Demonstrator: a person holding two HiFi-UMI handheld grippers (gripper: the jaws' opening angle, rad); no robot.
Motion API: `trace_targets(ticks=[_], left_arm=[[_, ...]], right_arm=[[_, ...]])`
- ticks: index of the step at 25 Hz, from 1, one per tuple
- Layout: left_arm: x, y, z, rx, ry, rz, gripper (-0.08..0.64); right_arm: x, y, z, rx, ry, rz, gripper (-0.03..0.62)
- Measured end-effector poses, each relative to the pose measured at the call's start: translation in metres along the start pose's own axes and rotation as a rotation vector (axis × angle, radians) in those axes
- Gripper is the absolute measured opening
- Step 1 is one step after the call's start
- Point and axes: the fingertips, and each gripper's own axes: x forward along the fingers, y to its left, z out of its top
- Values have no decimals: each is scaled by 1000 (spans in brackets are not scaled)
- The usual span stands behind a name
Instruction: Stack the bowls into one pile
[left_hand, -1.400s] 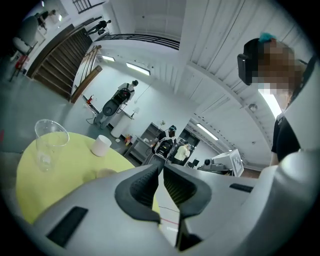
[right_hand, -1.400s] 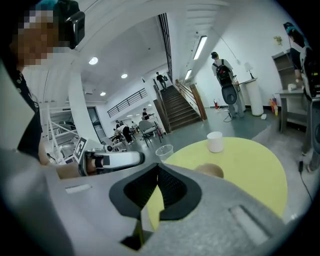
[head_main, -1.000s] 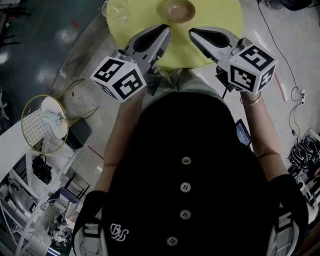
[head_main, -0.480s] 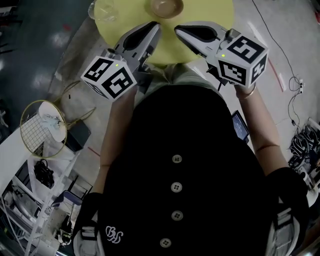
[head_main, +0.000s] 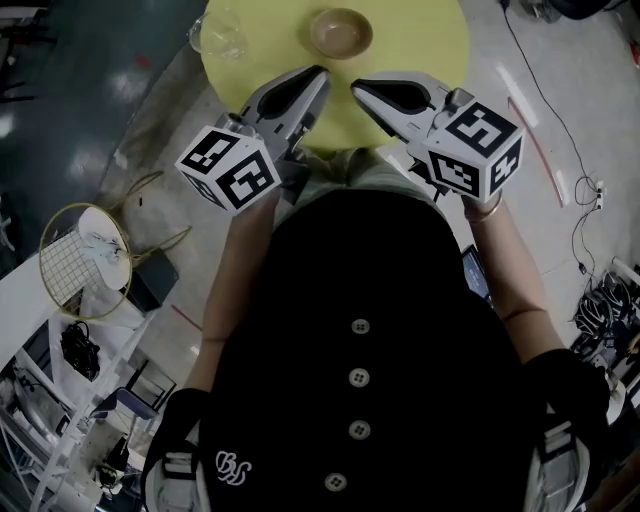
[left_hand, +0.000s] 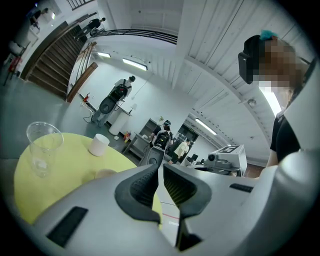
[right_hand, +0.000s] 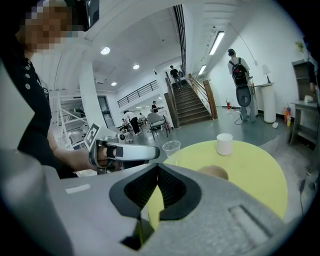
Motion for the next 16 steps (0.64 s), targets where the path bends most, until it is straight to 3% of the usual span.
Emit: trace_targets(ticks=[11,16], left_arm=[[-4,-5,2,0,-23,29,41],[3,0,-12,6,13,57,41]], right_arm=[[-6,3,-3,15,-16,-14,5],[-9,-1,-16,54,-2,-5,5]])
